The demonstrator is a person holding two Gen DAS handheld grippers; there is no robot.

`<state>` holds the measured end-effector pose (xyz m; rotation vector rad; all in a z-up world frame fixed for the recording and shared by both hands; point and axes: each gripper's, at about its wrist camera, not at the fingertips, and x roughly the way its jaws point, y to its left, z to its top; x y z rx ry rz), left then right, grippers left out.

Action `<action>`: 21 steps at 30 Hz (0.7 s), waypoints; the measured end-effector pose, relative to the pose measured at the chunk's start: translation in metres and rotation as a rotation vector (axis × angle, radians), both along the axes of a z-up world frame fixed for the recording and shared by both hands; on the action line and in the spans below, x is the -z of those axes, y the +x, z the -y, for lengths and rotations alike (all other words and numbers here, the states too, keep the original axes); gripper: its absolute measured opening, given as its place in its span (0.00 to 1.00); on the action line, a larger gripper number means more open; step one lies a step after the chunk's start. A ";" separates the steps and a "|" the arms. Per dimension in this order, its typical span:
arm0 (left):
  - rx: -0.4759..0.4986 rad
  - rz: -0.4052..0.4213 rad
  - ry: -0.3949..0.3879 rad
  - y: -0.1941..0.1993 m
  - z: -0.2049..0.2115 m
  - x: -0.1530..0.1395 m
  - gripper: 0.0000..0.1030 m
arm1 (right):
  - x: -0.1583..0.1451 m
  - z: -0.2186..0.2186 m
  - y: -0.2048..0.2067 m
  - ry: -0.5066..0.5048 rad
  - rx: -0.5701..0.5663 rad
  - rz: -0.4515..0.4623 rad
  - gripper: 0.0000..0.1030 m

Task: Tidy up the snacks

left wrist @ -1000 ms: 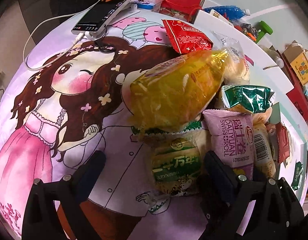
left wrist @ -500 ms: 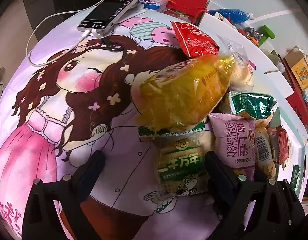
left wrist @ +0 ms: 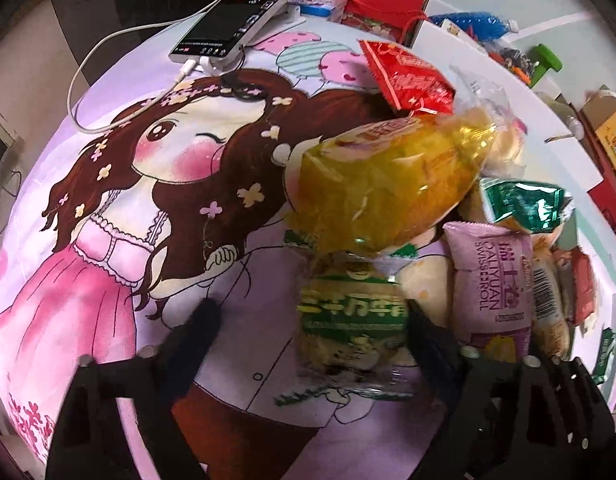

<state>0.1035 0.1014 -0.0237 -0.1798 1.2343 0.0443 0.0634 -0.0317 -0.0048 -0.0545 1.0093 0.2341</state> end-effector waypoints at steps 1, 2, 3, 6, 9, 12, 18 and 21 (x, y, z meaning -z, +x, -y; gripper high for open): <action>0.000 0.005 -0.002 -0.001 0.000 -0.002 0.71 | -0.001 0.001 0.000 0.001 0.003 0.001 0.49; 0.004 0.011 -0.006 -0.002 -0.002 -0.004 0.62 | -0.001 0.001 -0.001 0.001 0.004 0.001 0.48; 0.006 0.015 -0.012 -0.003 -0.002 -0.005 0.59 | -0.001 0.001 -0.001 -0.001 0.005 0.002 0.48; 0.005 0.023 -0.037 -0.006 -0.009 -0.009 0.53 | -0.003 0.004 -0.003 -0.003 0.008 0.007 0.46; 0.000 0.029 -0.076 -0.009 -0.014 -0.013 0.51 | -0.005 0.006 -0.005 0.001 0.015 0.008 0.45; -0.001 0.035 -0.115 -0.014 -0.015 -0.017 0.51 | -0.009 0.008 -0.007 0.006 0.022 0.015 0.45; 0.015 0.048 -0.149 -0.024 -0.015 -0.025 0.51 | -0.019 0.014 -0.017 0.017 0.036 0.027 0.44; 0.022 0.060 -0.156 -0.036 0.002 -0.030 0.51 | -0.025 0.017 -0.022 0.022 0.041 0.035 0.44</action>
